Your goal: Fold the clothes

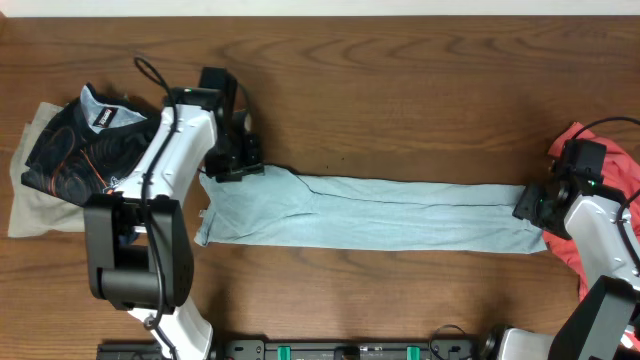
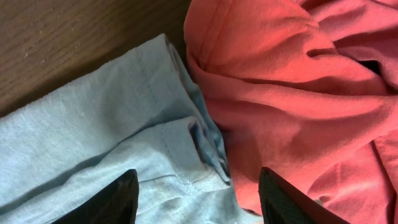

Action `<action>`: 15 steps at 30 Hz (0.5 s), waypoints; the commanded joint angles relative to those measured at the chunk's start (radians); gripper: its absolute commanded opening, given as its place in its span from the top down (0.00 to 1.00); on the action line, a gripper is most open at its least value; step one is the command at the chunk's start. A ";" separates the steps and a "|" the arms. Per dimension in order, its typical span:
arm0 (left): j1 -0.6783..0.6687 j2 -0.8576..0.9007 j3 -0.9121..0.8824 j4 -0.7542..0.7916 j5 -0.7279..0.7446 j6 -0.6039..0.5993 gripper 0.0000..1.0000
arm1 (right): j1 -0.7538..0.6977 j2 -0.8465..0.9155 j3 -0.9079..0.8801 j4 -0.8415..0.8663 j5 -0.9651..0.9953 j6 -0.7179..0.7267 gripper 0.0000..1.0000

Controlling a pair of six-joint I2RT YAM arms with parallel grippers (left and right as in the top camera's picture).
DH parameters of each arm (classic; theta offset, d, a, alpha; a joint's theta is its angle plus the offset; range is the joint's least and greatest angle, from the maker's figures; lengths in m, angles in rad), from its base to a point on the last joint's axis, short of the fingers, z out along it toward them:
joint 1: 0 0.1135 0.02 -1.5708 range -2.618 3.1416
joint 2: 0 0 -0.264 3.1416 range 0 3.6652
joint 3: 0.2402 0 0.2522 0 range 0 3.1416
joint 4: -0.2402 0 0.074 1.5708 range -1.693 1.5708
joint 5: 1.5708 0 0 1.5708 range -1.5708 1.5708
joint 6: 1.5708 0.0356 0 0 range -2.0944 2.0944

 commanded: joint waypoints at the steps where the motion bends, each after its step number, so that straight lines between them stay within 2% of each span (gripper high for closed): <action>1: -0.038 -0.016 -0.024 0.015 0.010 -0.010 0.52 | -0.005 0.008 -0.009 0.002 -0.010 0.003 0.39; 10: -0.077 -0.016 -0.083 0.024 0.010 -0.010 0.52 | -0.006 0.050 -0.026 0.027 -0.017 -0.015 0.41; 13: -0.077 -0.016 -0.087 0.024 0.010 -0.010 0.52 | -0.006 0.071 -0.026 0.060 -0.106 -0.057 0.58; 15: -0.077 -0.016 -0.087 0.024 0.010 -0.010 0.52 | -0.011 0.073 -0.026 0.074 -0.153 -0.060 0.61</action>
